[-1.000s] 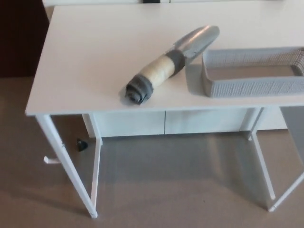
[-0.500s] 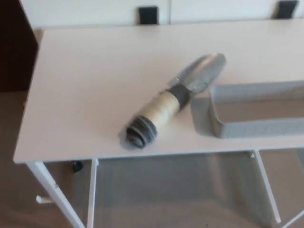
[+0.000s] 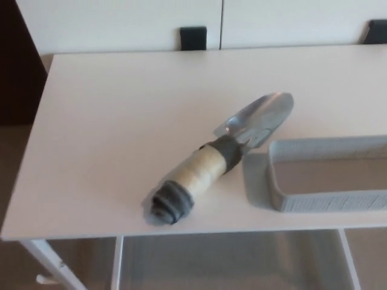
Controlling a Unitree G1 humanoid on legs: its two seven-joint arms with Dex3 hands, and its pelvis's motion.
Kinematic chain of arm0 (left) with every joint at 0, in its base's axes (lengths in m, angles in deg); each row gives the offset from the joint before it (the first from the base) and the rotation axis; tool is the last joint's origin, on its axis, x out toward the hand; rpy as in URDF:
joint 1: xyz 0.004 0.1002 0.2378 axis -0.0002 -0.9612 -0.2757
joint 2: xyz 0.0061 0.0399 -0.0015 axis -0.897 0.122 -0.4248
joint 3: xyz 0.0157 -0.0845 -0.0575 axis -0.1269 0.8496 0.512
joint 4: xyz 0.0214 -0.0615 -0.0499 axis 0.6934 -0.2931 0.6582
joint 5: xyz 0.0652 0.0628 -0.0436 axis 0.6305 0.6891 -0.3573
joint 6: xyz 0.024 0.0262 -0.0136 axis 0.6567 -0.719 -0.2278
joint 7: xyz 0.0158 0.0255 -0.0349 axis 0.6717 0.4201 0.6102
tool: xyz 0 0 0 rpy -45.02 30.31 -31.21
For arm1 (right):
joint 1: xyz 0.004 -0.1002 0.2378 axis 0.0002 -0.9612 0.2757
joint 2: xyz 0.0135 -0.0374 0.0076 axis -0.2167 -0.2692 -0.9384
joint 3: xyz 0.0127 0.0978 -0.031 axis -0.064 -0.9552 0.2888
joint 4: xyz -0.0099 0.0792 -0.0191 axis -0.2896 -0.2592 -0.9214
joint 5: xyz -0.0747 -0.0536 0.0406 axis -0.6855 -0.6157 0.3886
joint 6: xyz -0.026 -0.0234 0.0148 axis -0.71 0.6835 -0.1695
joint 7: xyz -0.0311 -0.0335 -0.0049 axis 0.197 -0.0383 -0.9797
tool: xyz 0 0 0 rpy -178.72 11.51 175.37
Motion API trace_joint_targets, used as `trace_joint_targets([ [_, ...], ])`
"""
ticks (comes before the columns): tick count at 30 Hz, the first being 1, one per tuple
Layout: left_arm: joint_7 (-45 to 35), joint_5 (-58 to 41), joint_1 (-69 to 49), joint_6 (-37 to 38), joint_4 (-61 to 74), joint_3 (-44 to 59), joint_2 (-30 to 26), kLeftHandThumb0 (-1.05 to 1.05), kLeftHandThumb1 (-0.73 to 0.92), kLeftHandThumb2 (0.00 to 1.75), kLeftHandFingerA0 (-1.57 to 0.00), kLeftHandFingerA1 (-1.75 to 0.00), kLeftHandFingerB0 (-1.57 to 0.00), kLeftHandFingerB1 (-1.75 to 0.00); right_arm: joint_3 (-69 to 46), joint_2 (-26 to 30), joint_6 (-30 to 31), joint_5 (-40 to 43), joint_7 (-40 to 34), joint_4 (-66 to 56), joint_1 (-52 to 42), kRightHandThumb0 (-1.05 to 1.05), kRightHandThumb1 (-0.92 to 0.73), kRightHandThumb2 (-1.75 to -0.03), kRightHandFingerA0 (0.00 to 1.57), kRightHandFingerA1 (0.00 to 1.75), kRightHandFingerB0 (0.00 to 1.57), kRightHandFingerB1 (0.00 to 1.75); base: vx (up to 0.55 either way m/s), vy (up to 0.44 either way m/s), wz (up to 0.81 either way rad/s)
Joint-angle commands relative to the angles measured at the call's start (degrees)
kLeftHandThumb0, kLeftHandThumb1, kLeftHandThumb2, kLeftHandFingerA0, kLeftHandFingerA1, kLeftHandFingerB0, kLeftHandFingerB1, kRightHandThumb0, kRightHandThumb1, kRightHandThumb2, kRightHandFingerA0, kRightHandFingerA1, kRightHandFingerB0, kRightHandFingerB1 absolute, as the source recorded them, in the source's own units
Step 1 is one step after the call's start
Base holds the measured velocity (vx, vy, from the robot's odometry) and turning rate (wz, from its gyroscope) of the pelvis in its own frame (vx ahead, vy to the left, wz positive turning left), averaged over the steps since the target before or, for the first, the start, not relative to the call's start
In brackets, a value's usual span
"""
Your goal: The robot walks towards a desk on which a shovel is kept on the left hand side and a container is kept on the right hand side. The robot picks up the shovel using its left hand and places it in the container.
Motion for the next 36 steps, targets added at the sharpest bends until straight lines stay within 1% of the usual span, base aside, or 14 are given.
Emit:
trace_joint_targets([
  [1,-0.54,-0.67,-0.32,1.30,0.08,0.67,-0.52,-0.41,0.46,0.72,-0.51,-0.49,-0.40,-0.45,-0.23,0.04,-0.23,0.31,-0.43,-0.65,-0.49,-0.36,-0.46,-0.70,0.60,0.58,0.38,0.49,0.00,0.000,0.00],
  [2,-0.70,-0.84,-0.27,0.99,0.04,0.77,-0.50,-0.41,0.46,0.72,-0.51,-0.49,-0.40,-0.45,-0.25,0.01,-0.11,0.37,-0.45,-0.72,-0.51,-0.36,-0.46,-0.70,0.60,0.58,0.38,0.49,0.00,0.000,0.00],
  [3,-0.51,-0.85,-1.25,0.91,1.82,0.62,-0.10,-0.32,0.53,0.56,-0.56,-0.43,-0.42,-0.35,-0.28,-0.06,-0.24,0.50,-0.35,-0.67,-0.57,-0.36,-0.46,-0.70,0.61,0.58,0.40,0.50,0.00,0.000,0.00],
  [4,-0.35,-0.75,-2.54,1.05,4.02,0.33,0.34,-0.34,0.56,0.59,-0.57,-0.43,-0.42,-0.35,-0.36,-0.17,-0.50,0.76,-0.15,-0.51,-0.63,-0.36,-0.45,-0.70,0.61,0.58,0.40,0.50,0.03,0.032,-0.09],
  [5,-1.08,-0.02,-1.26,2.57,0.75,0.16,-0.69,-0.43,0.49,0.74,-0.50,-0.49,-0.37,-0.44,-0.36,-0.10,-0.65,0.78,-0.02,-0.28,-0.52,-0.37,-0.45,-0.70,0.59,0.58,0.39,0.50,0.03,0.051,-0.10],
  [10,-0.39,0.70,-1.33,3.55,0.95,-0.32,-0.57,-0.44,0.45,0.74,-0.51,-0.51,-0.37,-0.45,-0.21,0.01,-0.55,0.53,-0.12,-0.51,-0.52,-0.37,-0.46,-0.70,0.59,0.58,0.38,0.49,0.02,0.149,-0.10],
  [11,-0.27,0.89,-1.52,2.88,1.74,-0.53,-0.68,-0.42,0.47,0.73,-0.47,-0.50,-0.36,-0.44,-0.26,-0.08,-0.45,0.62,-0.06,-0.55,-0.43,-0.37,-0.45,-0.70,0.60,0.59,0.39,0.50,0.18,0.173,0.05],
  [14,-0.29,0.48,-0.98,2.74,0.94,-0.40,-0.66,-0.43,0.46,0.74,-0.52,-0.51,-0.38,-0.45,-0.30,-0.11,-0.11,0.44,-0.20,-0.61,-0.28,-0.36,-0.46,-0.70,0.59,0.57,0.39,0.49,0.14,0.151,0.01],
  [16,0.08,1.25,-2.10,2.87,3.34,-0.96,-0.96,-0.41,0.46,0.72,-0.47,-0.50,-0.36,-0.44,-0.23,-0.13,-0.20,0.06,-0.46,-0.51,-0.18,-0.37,-0.45,-0.70,0.59,0.58,0.39,0.49,0.05,0.068,0.01],
  [17,0.35,0.76,-0.88,2.73,0.93,-0.50,-0.72,-0.34,0.56,0.58,-0.61,-0.41,-0.44,-0.35,-0.22,-0.16,-0.25,0.19,-0.26,-0.77,-0.32,-0.37,-0.45,-0.70,0.59,0.58,0.38,0.49,0.10,0.029,0.11],
  [18,0.24,0.43,-0.64,2.51,0.46,-0.37,-0.55,-0.42,0.46,0.73,-0.53,-0.51,-0.39,-0.45,-0.24,-0.12,-0.12,0.41,0.06,-0.61,-0.21,-0.37,-0.46,-0.70,0.58,0.58,0.38,0.49,0.08,0.005,0.09],
  [29,-0.61,0.35,-1.60,2.68,1.86,-0.89,-0.10,-0.41,0.46,0.73,-0.53,-0.51,-0.38,-0.45,-0.15,-0.07,-0.14,0.25,-0.02,-0.61,-0.04,-0.38,-0.46,-0.71,0.60,0.59,0.37,0.49,0.01,-0.020,0.03],
  [30,-0.06,0.84,-1.65,2.79,2.19,-1.10,-0.04,-0.32,0.57,0.58,-0.60,-0.42,-0.45,-0.35,-0.26,-0.11,0.18,0.48,0.04,-0.75,0.09,-0.38,-0.46,-0.70,0.59,0.58,0.38,0.49,0.00,0.000,0.00],
  [36,0.32,1.60,-1.81,3.26,2.71,-1.96,0.01,-0.30,0.56,0.57,-0.59,-0.43,-0.44,-0.35,-0.11,0.20,-0.41,0.12,0.25,0.16,0.98,-0.38,-0.46,-0.71,0.59,0.58,0.37,0.49,0.00,0.000,0.00],
])
